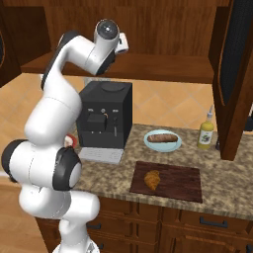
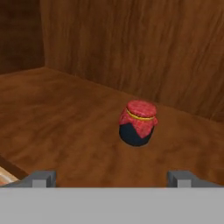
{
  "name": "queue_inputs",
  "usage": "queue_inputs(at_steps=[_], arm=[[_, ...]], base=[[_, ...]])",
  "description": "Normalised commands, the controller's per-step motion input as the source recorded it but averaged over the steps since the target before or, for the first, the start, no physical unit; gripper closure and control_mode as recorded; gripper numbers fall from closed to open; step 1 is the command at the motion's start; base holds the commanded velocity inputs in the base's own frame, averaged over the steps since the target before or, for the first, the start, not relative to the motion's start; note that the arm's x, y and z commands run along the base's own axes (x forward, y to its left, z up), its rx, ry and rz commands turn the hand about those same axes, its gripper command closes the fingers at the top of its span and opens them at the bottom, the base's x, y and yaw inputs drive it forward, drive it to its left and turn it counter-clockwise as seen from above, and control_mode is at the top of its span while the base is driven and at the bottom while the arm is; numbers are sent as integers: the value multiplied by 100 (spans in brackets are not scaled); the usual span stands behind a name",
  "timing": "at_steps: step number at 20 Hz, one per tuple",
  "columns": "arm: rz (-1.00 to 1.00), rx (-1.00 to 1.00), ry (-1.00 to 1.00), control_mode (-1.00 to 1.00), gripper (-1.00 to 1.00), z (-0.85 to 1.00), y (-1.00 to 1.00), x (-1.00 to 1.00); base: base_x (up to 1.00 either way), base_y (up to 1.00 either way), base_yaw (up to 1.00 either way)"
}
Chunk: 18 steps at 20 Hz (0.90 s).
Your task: From the different types of pastries on the counter, select a croissant and place it on the cutting board. Then retrieve a jar of jam from the cabinet and place it alongside the croissant on the cutting board.
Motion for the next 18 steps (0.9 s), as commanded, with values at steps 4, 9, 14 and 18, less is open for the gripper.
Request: queue_inputs(at_steps=[4, 9, 14, 18], arm=[[-21, 6, 7, -100, -100, 0, 2, 41], [-8, 7, 1, -100, -100, -1, 0, 63], [-3, 8, 5, -100, -100, -5, 0, 77], [-3, 12, 9, -100, -100, -4, 0, 58]], base=[[0, 0, 0], [0, 0, 0], [0, 0, 0], [0, 0, 0]])
